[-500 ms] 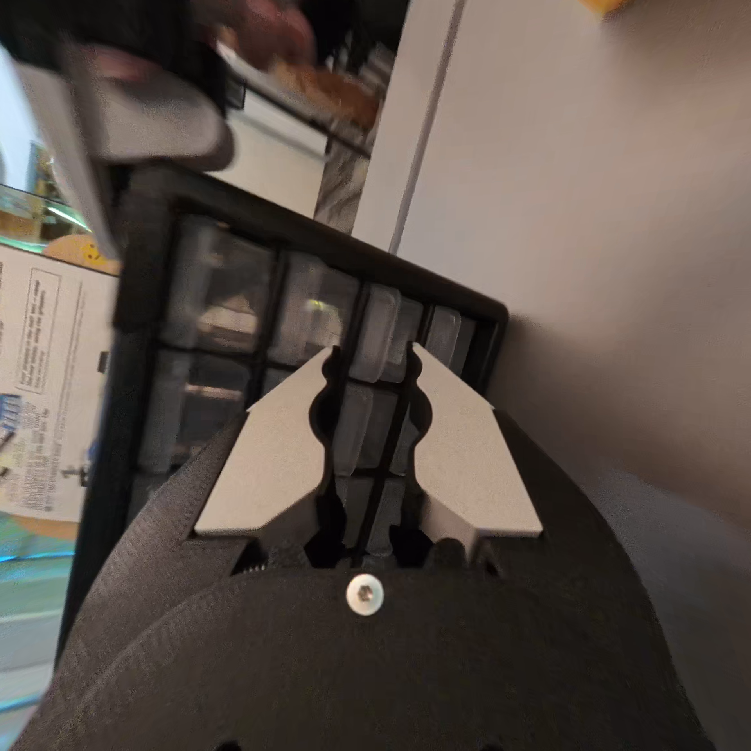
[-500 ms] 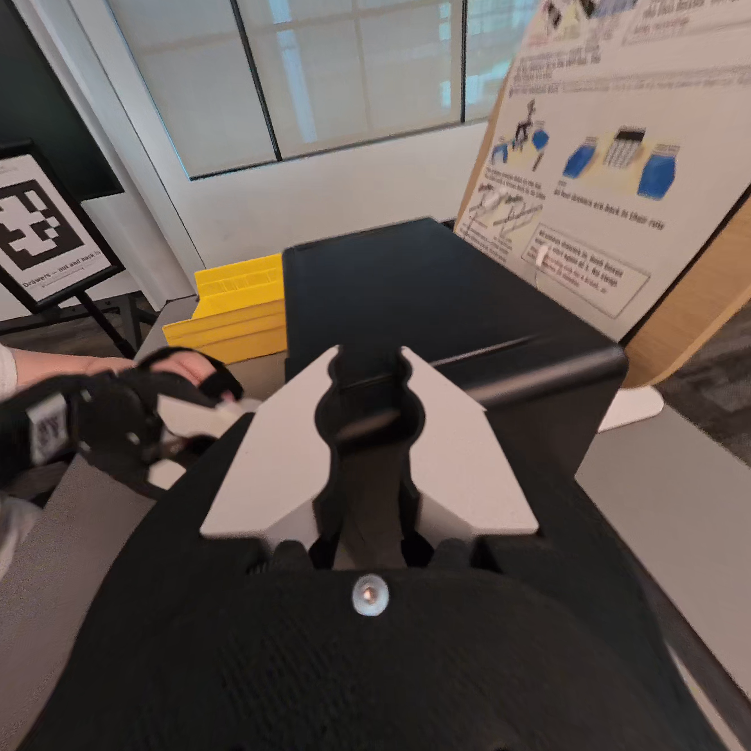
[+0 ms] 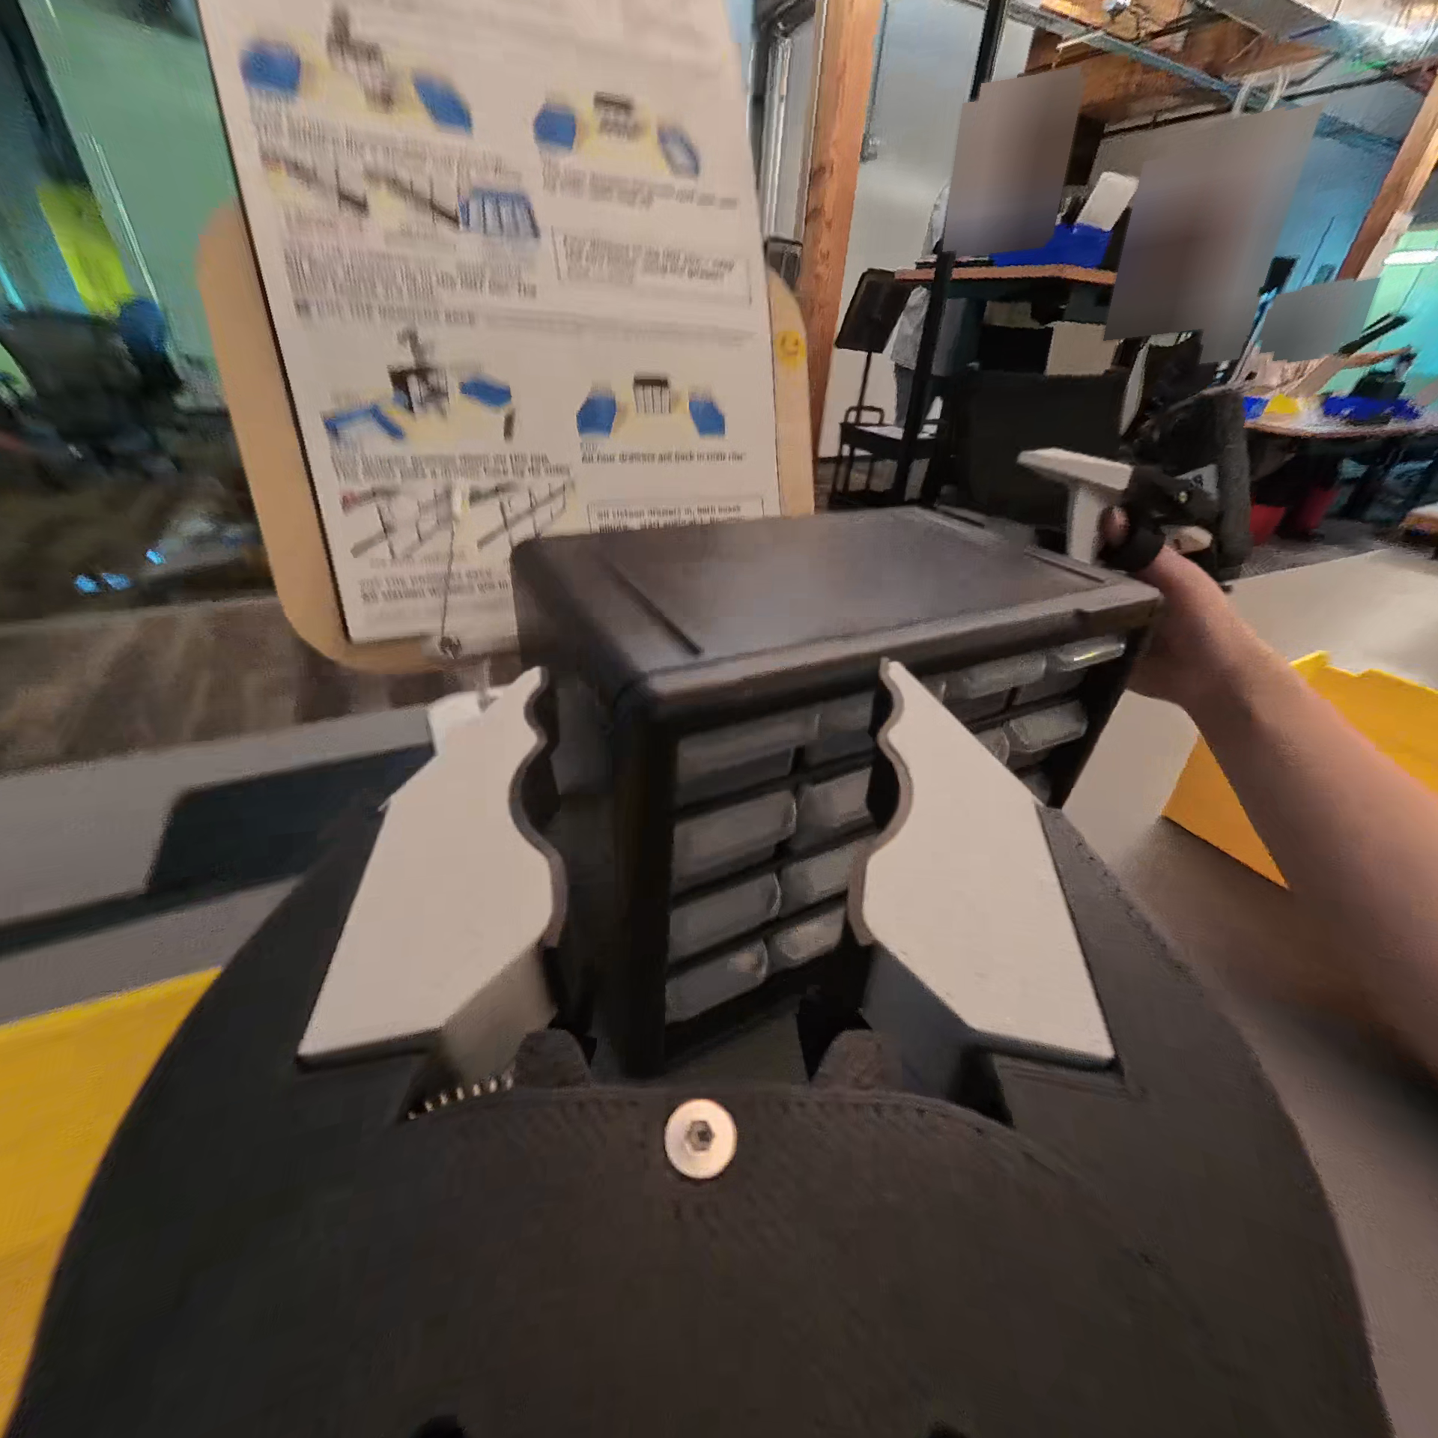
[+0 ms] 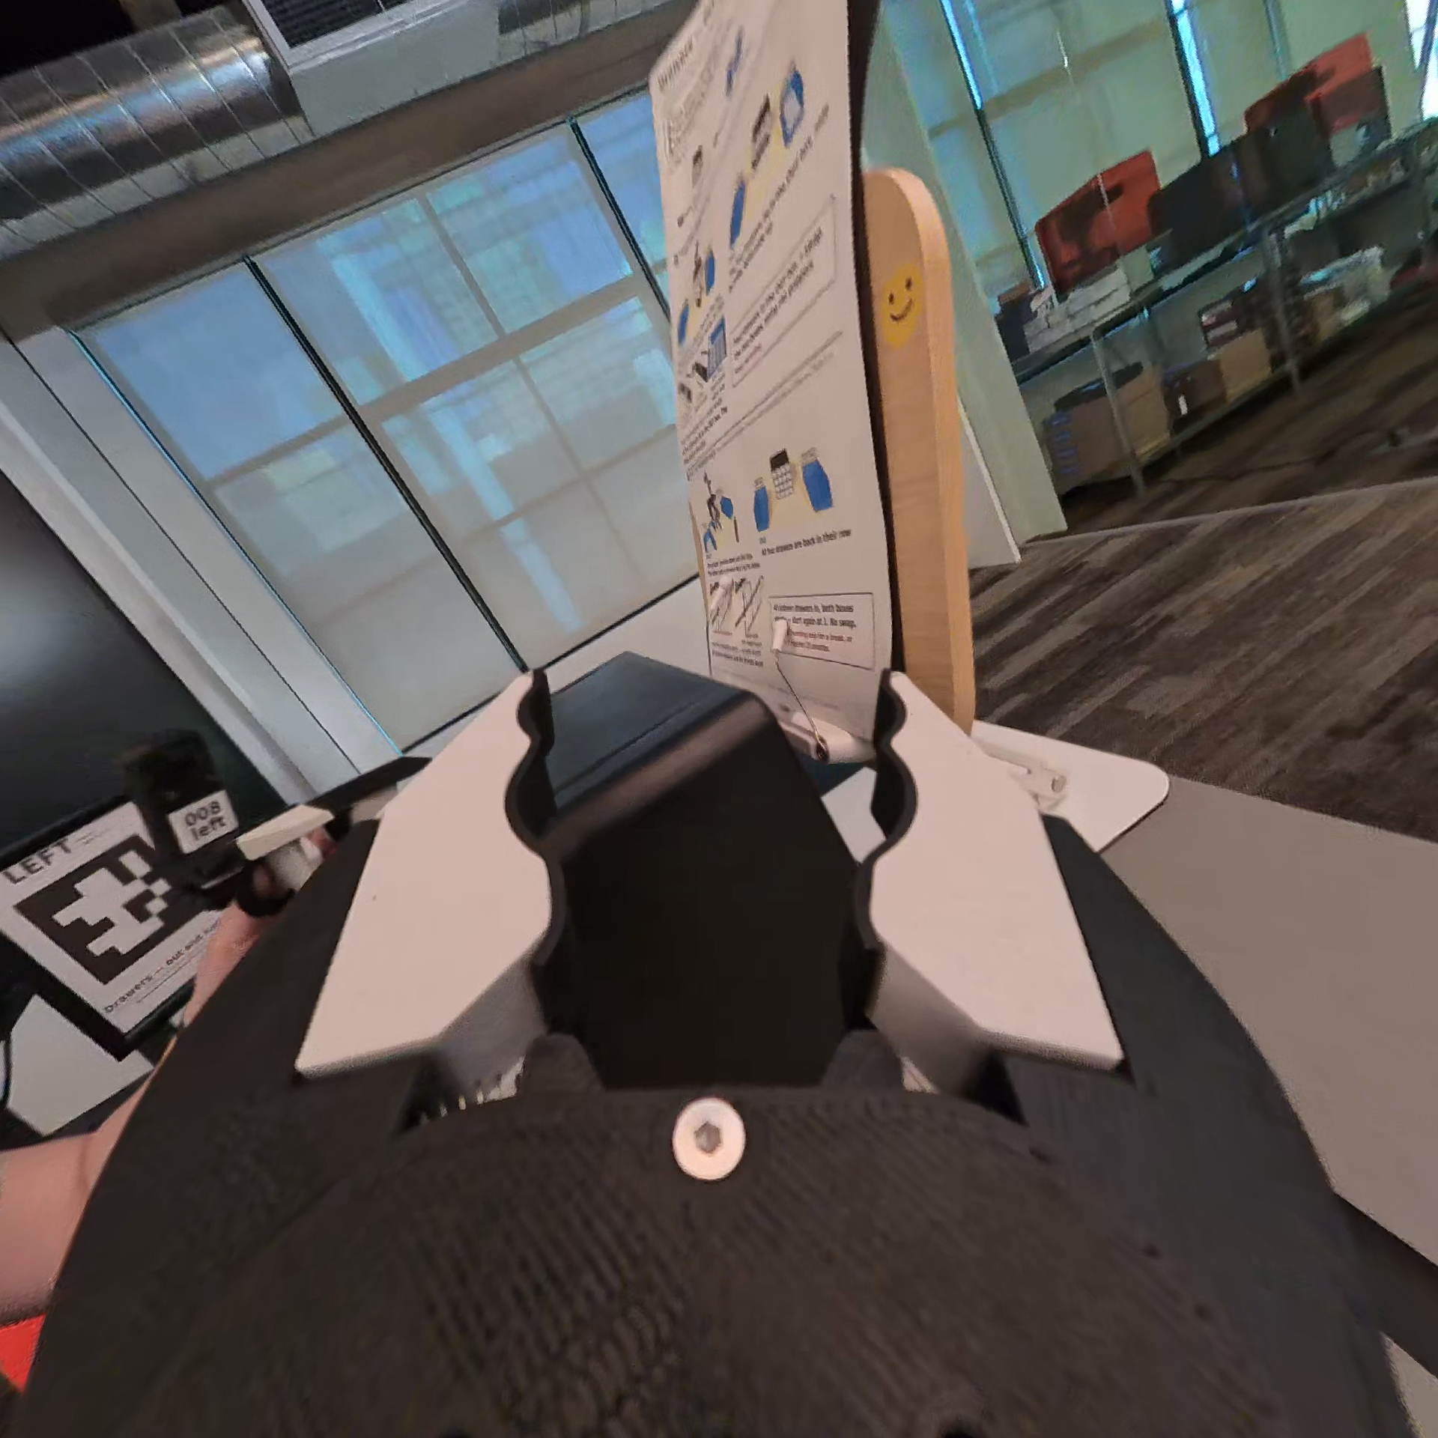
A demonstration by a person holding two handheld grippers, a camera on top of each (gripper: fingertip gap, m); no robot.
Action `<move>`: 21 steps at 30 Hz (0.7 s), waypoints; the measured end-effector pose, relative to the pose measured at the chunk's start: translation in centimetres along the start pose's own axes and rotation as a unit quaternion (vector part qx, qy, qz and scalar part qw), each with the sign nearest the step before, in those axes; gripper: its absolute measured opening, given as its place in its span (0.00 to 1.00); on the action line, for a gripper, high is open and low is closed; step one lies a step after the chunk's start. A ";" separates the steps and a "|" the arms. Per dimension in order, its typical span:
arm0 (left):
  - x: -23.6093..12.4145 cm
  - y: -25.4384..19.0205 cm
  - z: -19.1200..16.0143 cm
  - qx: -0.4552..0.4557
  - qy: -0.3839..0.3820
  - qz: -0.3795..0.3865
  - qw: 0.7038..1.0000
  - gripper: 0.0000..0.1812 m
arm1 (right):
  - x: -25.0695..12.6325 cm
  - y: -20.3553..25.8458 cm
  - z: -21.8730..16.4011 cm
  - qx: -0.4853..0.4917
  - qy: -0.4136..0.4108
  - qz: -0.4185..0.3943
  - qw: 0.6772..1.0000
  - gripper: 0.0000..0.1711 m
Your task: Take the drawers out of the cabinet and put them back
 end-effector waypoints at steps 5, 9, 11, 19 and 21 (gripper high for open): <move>1.1 1.2 -2.7 -0.061 0.005 -0.050 0.997 0.45 | 2.0 0.3 -1.2 0.014 0.050 0.033 0.998 0.49; 2.3 1.4 -4.9 -0.044 0.030 -0.045 0.998 0.42 | 2.9 0.6 -3.2 0.022 0.125 0.060 0.990 0.38; 2.5 1.3 -5.1 -0.037 0.020 -0.049 0.998 0.38 | 3.1 0.4 -3.6 0.019 0.134 0.051 0.989 0.36; 2.7 2.2 -5.5 -0.018 0.011 -0.023 1.000 0.22 | 2.3 0.7 -3.8 0.045 0.133 0.052 0.989 0.32; 2.6 2.1 -5.4 -0.024 0.013 -0.023 0.999 0.22 | 2.2 1.0 -3.9 0.039 0.137 0.049 0.989 0.31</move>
Point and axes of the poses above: each gripper's, where its closed fingertips meet, x out along the fingers, z out of its top, y = z × x across the jaws, the point moved 1 cm from there along -x, back along the fingers, and after that the axes turned 2 degrees about z, right-handed, at the moved point
